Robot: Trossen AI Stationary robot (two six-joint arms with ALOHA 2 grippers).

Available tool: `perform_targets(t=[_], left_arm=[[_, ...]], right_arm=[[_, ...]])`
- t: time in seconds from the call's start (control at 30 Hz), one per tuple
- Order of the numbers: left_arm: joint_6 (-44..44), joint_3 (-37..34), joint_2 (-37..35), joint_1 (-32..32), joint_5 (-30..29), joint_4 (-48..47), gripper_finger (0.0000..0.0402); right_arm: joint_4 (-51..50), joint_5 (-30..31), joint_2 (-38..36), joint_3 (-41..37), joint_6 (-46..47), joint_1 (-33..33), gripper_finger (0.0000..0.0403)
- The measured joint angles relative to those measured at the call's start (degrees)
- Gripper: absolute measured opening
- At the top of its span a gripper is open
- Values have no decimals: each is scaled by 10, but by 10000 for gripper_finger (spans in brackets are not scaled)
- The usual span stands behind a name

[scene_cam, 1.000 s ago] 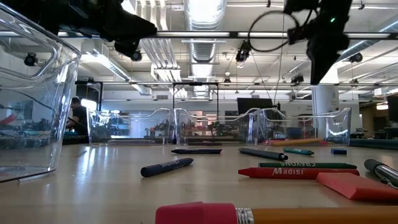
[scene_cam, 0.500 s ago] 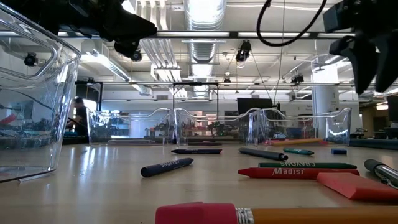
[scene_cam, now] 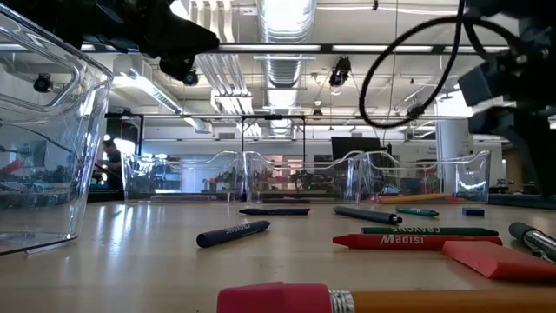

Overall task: Sort crayons/erasers/pens/pencils in bins
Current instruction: Put the gray crayon into the top middle transparent bin

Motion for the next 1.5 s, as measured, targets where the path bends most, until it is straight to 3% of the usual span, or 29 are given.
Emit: perform_targets(t=[0.57, 1.17, 1.5], left_arm=[[0, 0, 0, 0, 2, -3, 34], [0, 0, 0, 0, 2, -3, 34], [0, 0, 0, 0, 2, -3, 34]], right_arm=[[44, -27, 86, -26, -25, 0, 166], [45, -25, 102, -27, -115, -26, 25], [37, -12, 81, 1, -161, -56, 15]])
